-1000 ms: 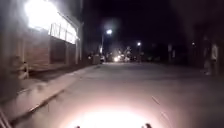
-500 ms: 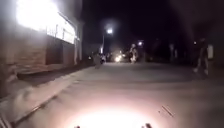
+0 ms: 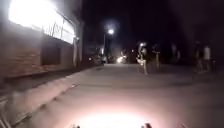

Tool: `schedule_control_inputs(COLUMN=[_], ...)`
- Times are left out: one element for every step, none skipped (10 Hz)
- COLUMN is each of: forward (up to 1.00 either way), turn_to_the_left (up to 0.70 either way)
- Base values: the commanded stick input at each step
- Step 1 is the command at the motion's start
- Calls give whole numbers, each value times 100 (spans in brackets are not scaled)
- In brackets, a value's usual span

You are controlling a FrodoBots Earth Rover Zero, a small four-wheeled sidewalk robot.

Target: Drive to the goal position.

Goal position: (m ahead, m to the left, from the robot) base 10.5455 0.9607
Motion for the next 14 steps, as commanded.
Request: schedule_control_inputs(forward=[70, 70, 70, 70, 70, 70, 70, 70, 70, 70, 70, 70, 70, 70], turn_to_the_left=[0, 0, 0, 0, 0, 0, 0, 0, 0, 0, 0, 0, 0, 0])
